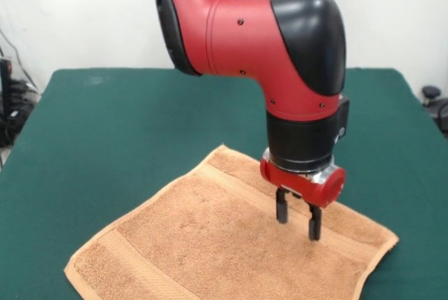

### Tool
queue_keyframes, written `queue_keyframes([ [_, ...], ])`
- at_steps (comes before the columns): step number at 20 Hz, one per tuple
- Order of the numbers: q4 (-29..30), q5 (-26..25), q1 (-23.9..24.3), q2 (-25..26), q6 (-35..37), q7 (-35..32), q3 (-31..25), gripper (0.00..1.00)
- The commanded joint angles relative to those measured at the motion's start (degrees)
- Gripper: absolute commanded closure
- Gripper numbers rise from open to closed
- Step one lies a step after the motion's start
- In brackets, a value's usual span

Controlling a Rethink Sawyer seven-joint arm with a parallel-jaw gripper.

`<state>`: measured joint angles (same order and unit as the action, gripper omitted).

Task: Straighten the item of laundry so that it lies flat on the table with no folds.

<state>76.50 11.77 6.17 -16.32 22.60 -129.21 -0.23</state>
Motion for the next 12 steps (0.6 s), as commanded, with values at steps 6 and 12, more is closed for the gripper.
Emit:
queue_keyframes([
  [6,2.4,-5.2,1.0,0.7,9.3,2.6,-3.8,0.0],
  [12,4.3,-6.3,0.4,-2.7,11.2,0.9,-2.1,0.0],
])
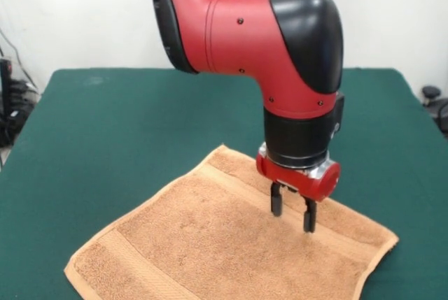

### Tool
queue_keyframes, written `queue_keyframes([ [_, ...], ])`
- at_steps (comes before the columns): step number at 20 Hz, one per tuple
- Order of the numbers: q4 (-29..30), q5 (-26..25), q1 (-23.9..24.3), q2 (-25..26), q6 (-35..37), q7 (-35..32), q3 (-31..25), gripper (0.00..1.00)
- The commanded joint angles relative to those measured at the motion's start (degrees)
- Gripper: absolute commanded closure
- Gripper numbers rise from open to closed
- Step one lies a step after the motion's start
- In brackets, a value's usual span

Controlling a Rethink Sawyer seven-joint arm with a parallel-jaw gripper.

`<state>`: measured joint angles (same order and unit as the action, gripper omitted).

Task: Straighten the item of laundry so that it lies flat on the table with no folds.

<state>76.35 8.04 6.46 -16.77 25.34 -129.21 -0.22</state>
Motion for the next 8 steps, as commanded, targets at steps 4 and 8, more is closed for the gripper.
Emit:
queue_keyframes([
  [4,4.1,-2.9,0.6,-2.9,9.8,0.4,-2.2,0.0],
  [8,3.1,-3.2,1.2,-2.6,10.7,0.7,-2.3,0.0],
])
